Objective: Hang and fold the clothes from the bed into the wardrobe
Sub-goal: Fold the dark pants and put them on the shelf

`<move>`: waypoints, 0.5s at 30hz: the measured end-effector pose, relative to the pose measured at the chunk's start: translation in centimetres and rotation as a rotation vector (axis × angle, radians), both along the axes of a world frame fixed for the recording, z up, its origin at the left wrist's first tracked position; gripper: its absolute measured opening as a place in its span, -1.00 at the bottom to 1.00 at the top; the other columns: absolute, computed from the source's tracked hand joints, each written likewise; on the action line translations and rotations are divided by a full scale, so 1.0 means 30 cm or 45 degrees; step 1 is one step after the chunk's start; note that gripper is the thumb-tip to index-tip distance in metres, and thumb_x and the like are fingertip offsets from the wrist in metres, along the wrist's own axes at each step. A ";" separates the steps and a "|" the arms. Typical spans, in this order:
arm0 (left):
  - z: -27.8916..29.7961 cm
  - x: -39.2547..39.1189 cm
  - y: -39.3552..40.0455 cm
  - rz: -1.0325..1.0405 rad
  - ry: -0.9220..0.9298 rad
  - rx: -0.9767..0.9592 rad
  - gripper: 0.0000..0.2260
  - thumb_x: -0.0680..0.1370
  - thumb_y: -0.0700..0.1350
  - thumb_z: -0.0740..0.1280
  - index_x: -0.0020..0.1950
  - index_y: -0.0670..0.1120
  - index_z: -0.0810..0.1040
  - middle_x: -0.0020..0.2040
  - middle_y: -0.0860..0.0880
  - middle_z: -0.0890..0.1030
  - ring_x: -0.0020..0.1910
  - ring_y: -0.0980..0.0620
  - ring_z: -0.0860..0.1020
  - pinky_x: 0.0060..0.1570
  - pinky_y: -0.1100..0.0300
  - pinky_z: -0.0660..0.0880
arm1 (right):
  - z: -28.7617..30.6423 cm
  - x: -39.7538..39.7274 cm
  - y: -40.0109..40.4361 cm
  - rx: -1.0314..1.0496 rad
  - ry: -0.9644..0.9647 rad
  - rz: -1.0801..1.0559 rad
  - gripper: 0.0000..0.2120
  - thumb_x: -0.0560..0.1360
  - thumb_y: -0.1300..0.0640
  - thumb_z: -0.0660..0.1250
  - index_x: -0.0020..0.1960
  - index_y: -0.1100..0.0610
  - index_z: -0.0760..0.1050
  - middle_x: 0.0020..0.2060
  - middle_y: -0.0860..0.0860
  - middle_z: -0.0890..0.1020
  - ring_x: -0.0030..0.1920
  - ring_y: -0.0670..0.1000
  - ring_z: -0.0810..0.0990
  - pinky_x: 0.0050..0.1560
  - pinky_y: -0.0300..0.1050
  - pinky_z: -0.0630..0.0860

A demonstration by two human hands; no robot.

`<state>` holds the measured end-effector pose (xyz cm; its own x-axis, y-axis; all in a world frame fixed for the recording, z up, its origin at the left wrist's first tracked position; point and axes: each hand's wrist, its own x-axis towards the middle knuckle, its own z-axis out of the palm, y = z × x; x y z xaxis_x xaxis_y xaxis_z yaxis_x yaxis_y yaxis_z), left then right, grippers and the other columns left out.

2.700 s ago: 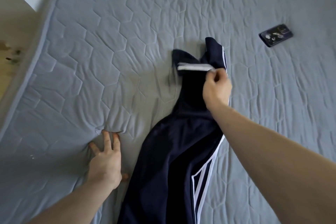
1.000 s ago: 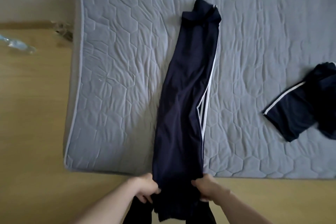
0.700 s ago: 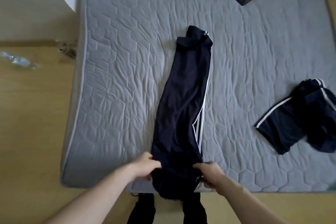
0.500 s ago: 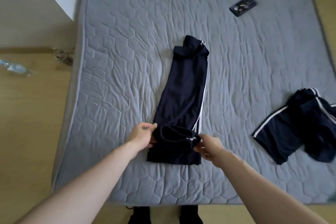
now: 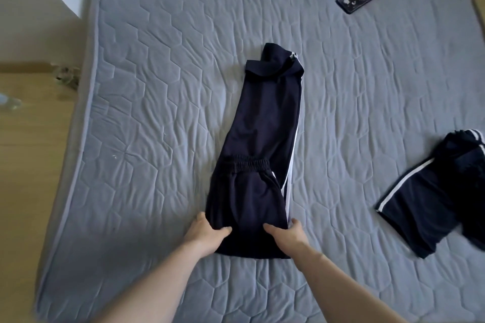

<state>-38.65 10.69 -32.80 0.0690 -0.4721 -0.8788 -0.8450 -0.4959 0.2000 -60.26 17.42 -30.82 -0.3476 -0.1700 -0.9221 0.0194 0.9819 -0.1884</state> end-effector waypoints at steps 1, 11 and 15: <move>-0.015 0.002 0.005 0.005 -0.002 0.011 -0.20 0.41 0.29 0.48 0.48 -0.10 0.30 0.41 -0.07 0.49 0.35 -0.12 0.52 0.33 -0.03 0.49 | -0.021 0.002 0.009 -0.003 -0.015 -0.020 -0.12 0.43 -0.08 0.57 0.57 0.17 0.20 0.37 0.10 0.54 0.32 0.15 0.56 0.34 0.03 0.52; 0.058 0.054 0.046 0.088 0.067 0.203 -0.62 0.40 0.10 0.56 0.15 -0.02 0.69 -0.04 0.05 0.70 -0.05 0.03 0.66 -0.11 0.21 0.55 | 0.041 -0.051 0.109 0.039 -0.198 0.065 -0.75 0.49 0.06 0.51 0.13 0.11 0.61 -0.02 0.03 0.73 -0.01 0.06 0.72 0.10 -0.01 0.67; 0.209 0.065 0.130 -0.263 -0.090 0.479 -0.30 0.32 0.16 0.57 0.36 -0.10 0.50 0.23 -0.07 0.62 0.14 -0.08 0.62 0.19 0.06 0.58 | 0.179 -0.034 0.230 0.266 -0.317 0.240 -0.71 0.49 0.07 0.48 0.16 0.15 0.59 -0.04 0.04 0.71 -0.05 0.04 0.69 -0.08 -0.09 0.62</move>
<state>-36.69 14.59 -26.51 0.0731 -0.1298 -0.9888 -0.9393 -0.3423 -0.0245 -61.29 24.31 -25.46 -0.0888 -0.0090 -0.9960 -0.1457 0.9893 0.0040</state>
